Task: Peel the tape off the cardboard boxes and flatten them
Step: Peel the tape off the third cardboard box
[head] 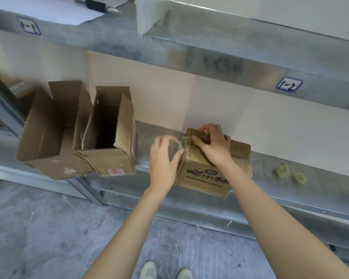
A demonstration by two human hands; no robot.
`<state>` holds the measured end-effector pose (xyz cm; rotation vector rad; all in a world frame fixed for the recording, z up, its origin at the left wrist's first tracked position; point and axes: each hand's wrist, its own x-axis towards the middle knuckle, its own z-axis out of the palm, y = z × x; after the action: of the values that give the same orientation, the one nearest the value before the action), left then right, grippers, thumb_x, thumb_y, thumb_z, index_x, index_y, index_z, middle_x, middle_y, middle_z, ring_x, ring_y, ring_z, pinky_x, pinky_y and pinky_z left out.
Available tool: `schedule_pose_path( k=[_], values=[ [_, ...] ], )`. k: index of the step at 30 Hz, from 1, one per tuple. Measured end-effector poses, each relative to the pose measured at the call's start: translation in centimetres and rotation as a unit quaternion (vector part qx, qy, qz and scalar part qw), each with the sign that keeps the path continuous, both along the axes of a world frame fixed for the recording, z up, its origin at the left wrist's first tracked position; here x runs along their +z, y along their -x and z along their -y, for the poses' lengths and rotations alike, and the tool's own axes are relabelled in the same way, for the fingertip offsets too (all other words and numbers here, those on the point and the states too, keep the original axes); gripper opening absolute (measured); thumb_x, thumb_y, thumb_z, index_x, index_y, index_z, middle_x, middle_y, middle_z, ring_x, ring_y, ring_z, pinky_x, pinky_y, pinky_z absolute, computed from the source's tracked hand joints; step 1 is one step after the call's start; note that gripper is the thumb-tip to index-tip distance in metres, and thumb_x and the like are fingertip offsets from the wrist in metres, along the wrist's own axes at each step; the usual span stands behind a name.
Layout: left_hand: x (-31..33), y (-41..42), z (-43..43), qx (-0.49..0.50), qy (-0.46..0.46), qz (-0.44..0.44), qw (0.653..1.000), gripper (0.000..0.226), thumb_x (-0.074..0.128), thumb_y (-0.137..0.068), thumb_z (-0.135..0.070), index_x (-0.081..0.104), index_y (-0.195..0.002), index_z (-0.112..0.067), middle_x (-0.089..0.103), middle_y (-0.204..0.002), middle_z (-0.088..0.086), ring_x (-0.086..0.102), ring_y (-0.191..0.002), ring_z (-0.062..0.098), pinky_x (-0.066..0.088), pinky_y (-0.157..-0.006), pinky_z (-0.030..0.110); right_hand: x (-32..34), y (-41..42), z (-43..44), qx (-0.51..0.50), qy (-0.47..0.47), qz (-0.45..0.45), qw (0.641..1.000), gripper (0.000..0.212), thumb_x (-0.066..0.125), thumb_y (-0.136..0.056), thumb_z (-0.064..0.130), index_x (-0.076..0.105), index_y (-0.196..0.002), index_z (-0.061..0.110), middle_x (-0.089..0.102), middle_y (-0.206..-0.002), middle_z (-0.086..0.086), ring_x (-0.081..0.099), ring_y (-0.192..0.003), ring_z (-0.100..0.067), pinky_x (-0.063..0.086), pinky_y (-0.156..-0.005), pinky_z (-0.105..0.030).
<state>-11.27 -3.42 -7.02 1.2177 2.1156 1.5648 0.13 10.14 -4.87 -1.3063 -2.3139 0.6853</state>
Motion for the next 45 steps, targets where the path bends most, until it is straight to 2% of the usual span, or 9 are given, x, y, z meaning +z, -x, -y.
schedule_pose_path(
  k=[3, 6, 10, 16, 25, 31, 36, 41, 45],
  values=[
    [-0.3, 0.6, -0.1, -0.002, 0.022, 0.004, 1.000, 0.025, 0.076, -0.085, -0.029, 0.062, -0.104, -0.022, 0.043, -0.125, 0.003, 0.044, -0.121, 0.021, 0.039, -0.093, 0.029, 0.0, 0.1, -0.2, 0.000, 0.004, 0.004, 1.000, 0.027, 0.059, -0.089, 0.051, 0.052, -0.107, 0.033, 0.047, -0.112, 0.008, 0.053, -0.103, -0.011, 0.022, -0.099, -0.032],
    [-0.1, 0.6, -0.4, -0.013, 0.054, -0.026, 0.998, 0.030, 0.074, -0.086, -0.036, 0.067, -0.109, -0.019, 0.049, -0.122, -0.002, 0.041, -0.117, 0.014, 0.033, -0.086, 0.021, 0.0, 0.2, -0.3, 0.001, 0.004, 0.009, 1.000, 0.028, 0.059, -0.089, 0.051, 0.052, -0.108, 0.032, 0.046, -0.113, 0.009, 0.053, -0.104, -0.011, 0.021, -0.097, -0.031],
    [-0.4, -0.1, -0.5, -0.035, 0.066, -0.019, 0.997, 0.035, 0.070, -0.088, -0.045, 0.070, -0.112, -0.020, 0.062, -0.113, -0.006, 0.048, -0.110, 0.012, 0.040, -0.084, 0.026, 0.0, 0.1, -0.3, 0.003, 0.003, 0.013, 1.000, 0.028, 0.059, -0.089, 0.052, 0.051, -0.108, 0.033, 0.046, -0.113, 0.009, 0.053, -0.105, -0.011, 0.020, -0.096, -0.030],
    [-0.5, -0.7, -1.2, 0.001, 0.003, 0.005, 1.000, 0.013, 0.072, -0.087, -0.022, 0.064, -0.078, -0.018, 0.062, -0.082, -0.010, 0.057, -0.088, 0.014, 0.043, -0.073, 0.031, 0.0, 0.0, -0.4, 0.011, -0.007, 0.028, 1.000, 0.034, 0.063, -0.086, 0.050, 0.051, -0.112, 0.033, 0.043, -0.113, 0.010, 0.051, -0.107, -0.011, 0.020, -0.096, -0.029],
    [-1.2, 0.3, 2.6, -0.057, -0.014, -0.040, 0.997, 0.016, 0.059, -0.096, -0.009, 0.063, -0.081, -0.015, 0.059, -0.089, -0.010, 0.053, -0.092, 0.012, 0.039, -0.079, 0.019, -0.2, 0.4, -1.1, 0.007, 0.006, 0.044, 0.999, 0.035, 0.063, -0.087, 0.050, 0.050, -0.115, 0.033, 0.040, -0.115, 0.009, 0.051, -0.112, -0.014, 0.019, -0.096, -0.031],
    [-1.0, 0.2, 2.6, -0.031, -0.001, -0.017, 0.999, 0.008, 0.058, -0.098, -0.015, 0.065, -0.093, -0.016, 0.059, -0.099, -0.009, 0.056, -0.100, 0.013, 0.044, -0.084, 0.025, 0.0, 0.3, -0.9, 0.008, 0.012, 0.037, 0.999, 0.034, 0.063, -0.087, 0.051, 0.051, -0.114, 0.034, 0.043, -0.117, 0.008, 0.050, -0.109, -0.011, 0.019, -0.099, -0.031],
    [2.3, -0.4, -0.2, -0.008, -0.034, -0.059, 0.998, 0.009, 0.066, -0.093, -0.024, 0.070, -0.100, -0.020, 0.058, -0.111, -0.010, 0.046, -0.104, 0.009, 0.032, -0.083, 0.008, 0.1, 0.0, -0.4, -0.002, 0.041, -0.062, 0.997, 0.024, 0.059, -0.092, 0.044, 0.053, -0.114, 0.035, 0.048, -0.114, 0.010, 0.053, -0.099, -0.004, 0.021, -0.100, -0.032],
    [2.9, -0.8, -4.1, -0.054, 0.034, -0.141, 0.988, 0.034, 0.060, -0.093, -0.025, 0.066, -0.126, -0.026, 0.062, -0.123, -0.005, 0.043, -0.110, 0.017, 0.039, -0.087, 0.032, 0.2, -0.2, 0.0, -0.060, 0.118, -0.224, 0.966, 0.022, 0.038, -0.098, 0.048, 0.058, -0.104, 0.042, 0.054, -0.111, 0.018, 0.053, -0.108, -0.009, 0.029, -0.110, -0.043],
    [2.4, -1.1, -5.1, -0.078, 0.079, -0.180, 0.977, 0.033, 0.057, -0.094, -0.023, 0.066, -0.127, -0.026, 0.063, -0.125, -0.007, 0.045, -0.118, 0.023, 0.029, -0.085, 0.030, 0.2, -0.2, 0.0, -0.081, 0.134, -0.282, 0.946, 0.024, 0.035, -0.093, 0.053, 0.059, -0.095, 0.049, 0.056, -0.103, 0.023, 0.057, -0.102, -0.008, 0.038, -0.105, -0.049]
  ],
)
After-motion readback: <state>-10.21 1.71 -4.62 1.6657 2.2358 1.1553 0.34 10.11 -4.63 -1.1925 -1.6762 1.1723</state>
